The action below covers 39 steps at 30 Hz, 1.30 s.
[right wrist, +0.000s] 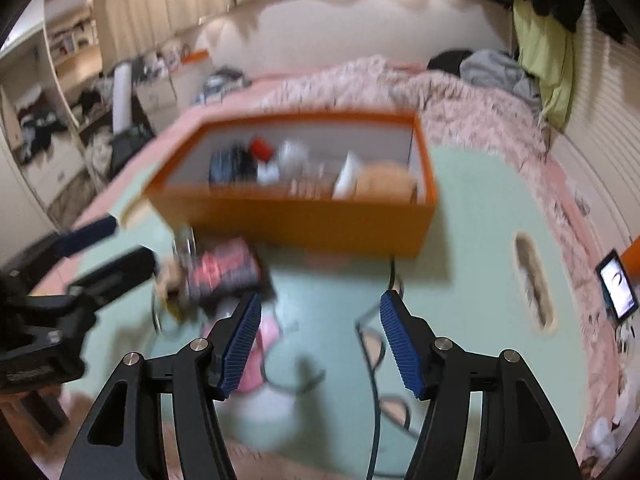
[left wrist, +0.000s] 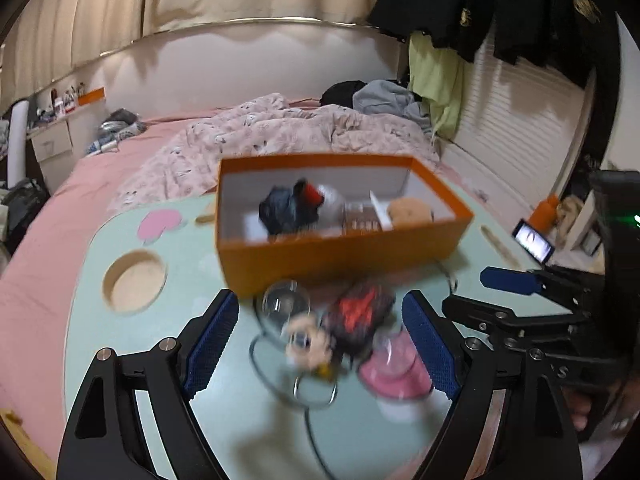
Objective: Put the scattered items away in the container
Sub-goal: 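Grasp the clear heart-shaped plastic piece with the right tool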
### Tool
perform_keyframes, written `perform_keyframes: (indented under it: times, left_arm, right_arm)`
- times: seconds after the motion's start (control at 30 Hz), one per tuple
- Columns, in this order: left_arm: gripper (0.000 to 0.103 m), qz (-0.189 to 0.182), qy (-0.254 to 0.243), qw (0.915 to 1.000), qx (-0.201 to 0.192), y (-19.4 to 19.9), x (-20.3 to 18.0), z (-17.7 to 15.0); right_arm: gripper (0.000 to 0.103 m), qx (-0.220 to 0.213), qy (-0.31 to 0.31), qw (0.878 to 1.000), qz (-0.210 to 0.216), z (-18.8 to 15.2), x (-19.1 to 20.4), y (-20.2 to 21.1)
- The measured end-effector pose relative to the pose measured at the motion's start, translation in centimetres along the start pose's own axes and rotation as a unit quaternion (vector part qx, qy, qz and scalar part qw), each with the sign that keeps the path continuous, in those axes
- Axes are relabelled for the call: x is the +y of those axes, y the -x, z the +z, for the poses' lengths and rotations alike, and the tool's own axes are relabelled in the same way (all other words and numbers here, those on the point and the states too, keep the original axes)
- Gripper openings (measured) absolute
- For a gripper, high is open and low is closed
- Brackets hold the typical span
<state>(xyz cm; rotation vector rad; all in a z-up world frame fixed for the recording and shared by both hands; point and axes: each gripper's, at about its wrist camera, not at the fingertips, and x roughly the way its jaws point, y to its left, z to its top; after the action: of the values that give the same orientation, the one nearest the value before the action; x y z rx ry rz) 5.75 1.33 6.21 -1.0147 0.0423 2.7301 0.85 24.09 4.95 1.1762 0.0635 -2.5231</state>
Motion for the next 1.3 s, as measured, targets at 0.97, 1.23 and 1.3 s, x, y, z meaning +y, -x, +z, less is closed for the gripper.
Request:
perform_keyframes:
  times: [0.97, 1.23, 1.3]
  left_arm:
    - [0.103, 0.050, -0.006, 0.9949, 0.088, -3.1, 1.2, -4.0]
    - [0.103, 0.049, -0.007, 0.9949, 0.087, -3.5, 1.0, -4.3]
    - [0.103, 0.049, -0.007, 0.9950, 0.086, -3.5, 1.0, -4.2]
  right_arm:
    - [0.068, 0.025, 0.042, 0.999, 0.018, -1.0, 1.5, -2.3]
    - [0.041, 0.058, 0.122, 0.990, 0.035, -0.1, 5.4, -4.7]
    - [0.037, 0.061, 0.120, 0.991, 0.026, -0.1, 5.2, -5.0]
